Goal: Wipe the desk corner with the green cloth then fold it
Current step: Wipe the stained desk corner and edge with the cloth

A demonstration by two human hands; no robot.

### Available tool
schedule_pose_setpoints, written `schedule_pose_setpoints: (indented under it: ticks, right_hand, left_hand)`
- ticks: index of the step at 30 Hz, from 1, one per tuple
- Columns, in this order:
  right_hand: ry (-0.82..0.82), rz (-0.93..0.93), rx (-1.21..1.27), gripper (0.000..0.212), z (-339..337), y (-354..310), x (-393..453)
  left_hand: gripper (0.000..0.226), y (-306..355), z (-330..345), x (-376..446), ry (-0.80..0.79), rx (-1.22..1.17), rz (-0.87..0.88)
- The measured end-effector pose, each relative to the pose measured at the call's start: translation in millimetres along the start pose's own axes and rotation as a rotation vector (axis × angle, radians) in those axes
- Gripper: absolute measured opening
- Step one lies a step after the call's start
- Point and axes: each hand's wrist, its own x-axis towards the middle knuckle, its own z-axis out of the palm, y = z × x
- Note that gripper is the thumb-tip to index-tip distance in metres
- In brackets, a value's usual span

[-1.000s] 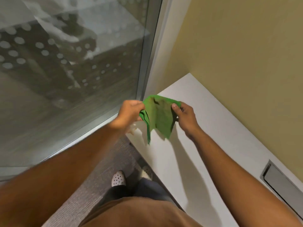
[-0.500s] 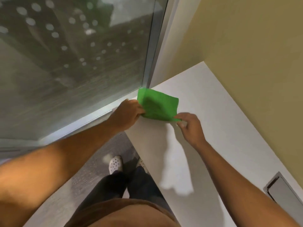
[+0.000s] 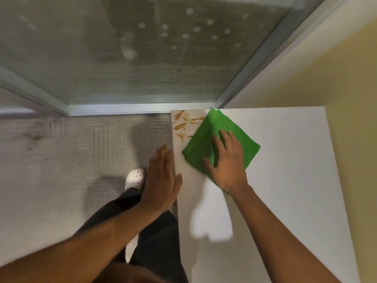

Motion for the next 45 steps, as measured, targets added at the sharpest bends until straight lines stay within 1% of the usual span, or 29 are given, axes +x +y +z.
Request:
schedule_pose_setpoints:
  ticks: [2, 3, 5, 6, 8, 9, 10, 12, 15, 20, 22, 24, 26, 29, 32, 36, 38, 39, 42, 45]
  right_hand:
    - [-0.072, -0.028, -0.105, 0.09, 20, -2, 22]
    - [-0.06, -0.016, -0.131, 0.094, 24, 0, 24]
    - [-0.018, -0.015, -0.167, 0.096, 33, 1, 29]
    - [0.002, -0.012, -0.175, 0.094, 36, 0, 31]
    - [0.026, -0.008, -0.168, 0.081, 40, -1, 38]
    - [0.037, -0.007, -0.148, 0.074, 41, -2, 41]
    - [0.047, -0.012, -0.127, 0.069, 42, -4, 44]
    - [0.074, -0.036, -0.109, 0.063, 42, -7, 51]
    - [0.112, -0.051, -0.098, 0.057, 42, -10, 68]
    - [0.168, -0.043, -0.023, 0.055, 45, -13, 94]
    - [0.155, -0.128, 0.022, 0.054, 45, -9, 82]
    - [0.106, -0.246, 0.034, 0.054, 47, -3, 56]
    - [0.056, -0.288, -0.007, 0.055, 51, 2, 32]
    - [0.041, -0.273, -0.068, 0.055, 54, -3, 26]
    - [0.062, -0.276, -0.049, 0.054, 52, -26, 59]
    - [0.179, -0.146, 0.01, 0.056, 51, -64, 124]
    - [0.203, -0.097, 0.042, 0.057, 53, -69, 139]
    - [0.207, -0.107, 0.051, 0.057, 54, -68, 138]
    - [0.19, -0.218, 0.059, 0.055, 57, -49, 104]
    - [0.101, -0.312, -0.021, 0.058, 56, -19, 56]
  left_hand:
    - [0.082, 1, 22, -10, -0.003, -0.059, -0.095]
    - [0.083, 7, 29, -11, -0.004, -0.072, -0.098]
    - [0.083, 13, 44, -12, 0.045, -0.11, -0.115]
    - [0.082, 17, 50, -10, 0.074, -0.128, -0.142]
    - [0.081, 25, 60, -3, 0.128, -0.156, -0.24]
    - [0.079, 28, 64, 0, 0.148, -0.123, -0.256]
    - [0.074, 29, 69, 1, 0.165, -0.049, -0.235]
    - [0.068, 29, 77, -2, 0.178, 0.133, -0.131]
    - [0.07, 25, 81, -5, 0.224, 0.255, -0.072]
    - [0.077, 26, 83, -6, 0.254, 0.271, -0.05]
    - [0.081, 26, 84, -7, 0.255, 0.268, -0.06]
    - [0.082, 25, 84, -7, 0.268, 0.231, -0.084]
    - [0.084, 24, 84, -8, 0.294, 0.18, -0.124]
    - [0.086, 25, 86, -8, 0.32, 0.131, -0.154]
    - [0.082, 24, 86, -6, 0.354, 0.083, -0.155]
    - [0.078, 23, 85, -6, 0.356, 0.066, -0.154]
    - [0.079, 23, 84, -6, 0.352, 0.06, -0.157]
    - [0.08, 23, 83, -7, 0.352, 0.058, -0.165]
    - [0.085, 26, 84, -11, 0.366, 0.047, -0.234]
    - [0.087, 31, 88, -15, 0.388, 0.05, -0.298]
